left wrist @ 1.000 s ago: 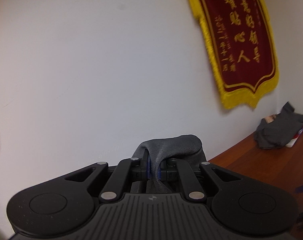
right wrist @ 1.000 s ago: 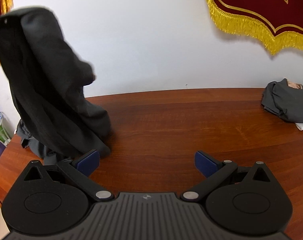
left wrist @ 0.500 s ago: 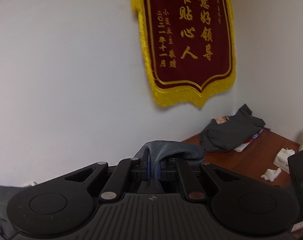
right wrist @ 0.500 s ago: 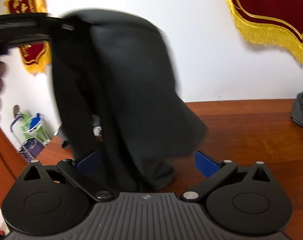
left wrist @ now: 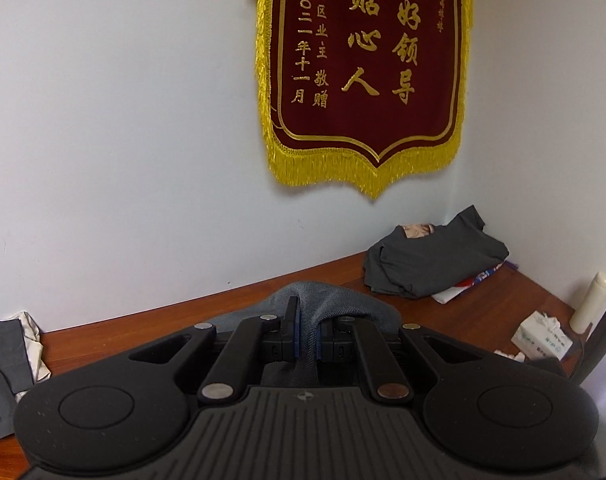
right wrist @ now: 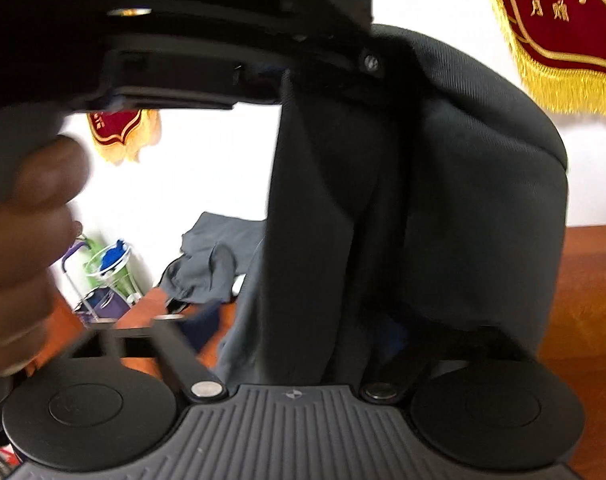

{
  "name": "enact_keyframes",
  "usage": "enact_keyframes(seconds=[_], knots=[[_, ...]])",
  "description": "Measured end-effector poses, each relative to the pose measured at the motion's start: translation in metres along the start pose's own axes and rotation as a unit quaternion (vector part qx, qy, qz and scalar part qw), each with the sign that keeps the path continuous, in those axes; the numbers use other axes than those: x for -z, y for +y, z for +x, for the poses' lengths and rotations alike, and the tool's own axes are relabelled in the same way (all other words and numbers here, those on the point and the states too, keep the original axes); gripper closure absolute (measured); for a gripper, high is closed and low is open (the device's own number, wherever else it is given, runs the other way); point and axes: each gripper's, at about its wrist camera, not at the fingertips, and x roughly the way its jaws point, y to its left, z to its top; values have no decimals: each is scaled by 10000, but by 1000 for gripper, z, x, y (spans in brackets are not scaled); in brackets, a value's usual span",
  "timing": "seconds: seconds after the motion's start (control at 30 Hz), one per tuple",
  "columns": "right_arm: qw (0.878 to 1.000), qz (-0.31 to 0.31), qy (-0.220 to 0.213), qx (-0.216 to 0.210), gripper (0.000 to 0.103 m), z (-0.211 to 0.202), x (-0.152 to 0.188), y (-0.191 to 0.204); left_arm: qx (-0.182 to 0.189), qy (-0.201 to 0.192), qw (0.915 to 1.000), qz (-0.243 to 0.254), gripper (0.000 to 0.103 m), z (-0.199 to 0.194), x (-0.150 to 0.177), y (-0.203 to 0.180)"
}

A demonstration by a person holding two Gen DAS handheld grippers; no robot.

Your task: Fold clothes

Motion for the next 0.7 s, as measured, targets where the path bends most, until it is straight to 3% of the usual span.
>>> enact_keyframes(seconds=[0.03, 0.17, 0.23, 0.33, 0.4, 0.57, 0.7], knots=[[10000, 57, 14, -75, 93, 0, -1, -3, -41, 9, 10000, 31, 96, -1, 1, 1], [9993, 126, 236, -263, 96, -8, 2, -13, -53, 49, 9998, 166, 85, -9, 11, 14], [9990, 32, 382, -239, 96, -15, 6, -16, -37, 100, 9996, 254, 69, -13, 17, 19], [9970, -7, 740, -232, 96, -27, 12, -24, 111, 321, 9990, 298, 65, -14, 32, 30], [9946, -26, 1014, -209, 96, -36, 19, -28, 327, 559, 9976, 246, 56, -13, 44, 39], [9861, 91, 1656, -56, 97, -52, 46, -31, 911, 1054, 9897, 335, 52, -5, 74, 52], [9758, 364, 2083, 563, 100, -59, 86, -24, 1524, 1403, 9775, 400, 46, 5, 89, 62]])
